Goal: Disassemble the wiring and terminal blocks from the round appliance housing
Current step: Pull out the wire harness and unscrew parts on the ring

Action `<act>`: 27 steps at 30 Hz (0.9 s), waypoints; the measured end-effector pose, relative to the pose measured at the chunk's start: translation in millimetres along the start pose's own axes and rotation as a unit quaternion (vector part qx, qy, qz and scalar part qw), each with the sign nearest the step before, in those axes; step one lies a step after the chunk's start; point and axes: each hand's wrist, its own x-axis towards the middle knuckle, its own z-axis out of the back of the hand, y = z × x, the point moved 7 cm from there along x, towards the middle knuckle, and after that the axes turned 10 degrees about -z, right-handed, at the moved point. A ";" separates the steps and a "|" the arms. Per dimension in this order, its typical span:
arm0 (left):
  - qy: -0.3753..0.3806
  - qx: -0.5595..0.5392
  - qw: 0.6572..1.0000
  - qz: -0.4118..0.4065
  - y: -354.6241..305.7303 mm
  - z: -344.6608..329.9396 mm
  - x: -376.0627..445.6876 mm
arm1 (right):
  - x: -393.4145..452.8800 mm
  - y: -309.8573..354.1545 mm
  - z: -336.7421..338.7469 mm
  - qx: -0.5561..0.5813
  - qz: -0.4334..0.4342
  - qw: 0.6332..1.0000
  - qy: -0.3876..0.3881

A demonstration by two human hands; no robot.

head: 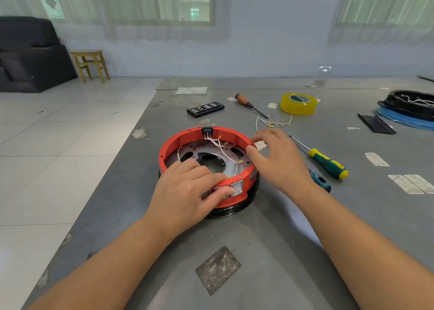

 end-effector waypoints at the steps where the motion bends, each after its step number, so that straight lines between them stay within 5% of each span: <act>1: 0.000 0.004 1.000 0.000 -0.1 0.4 0.4 | 2.3 8.5 -2.5 -0.016 0.025 0.999 0.028; 6: 0.006 0.047 0.999 0.019 5.4 2.8 -1.3 | 6.8 26.7 -28.1 -0.089 -0.008 0.974 0.208; 13: 0.012 -0.011 0.994 0.107 20.6 1.5 -6.1 | 17.9 41.0 -32.4 0.071 -0.028 0.985 0.157; 18: -0.020 -0.043 0.982 0.184 35.5 9.9 -11.2 | 16.9 33.5 -37.0 0.288 -0.172 0.930 0.148; 27: -0.051 -0.010 0.982 0.183 36.9 19.9 -11.5 | 11.8 27.5 -41.1 0.339 -0.215 0.905 0.143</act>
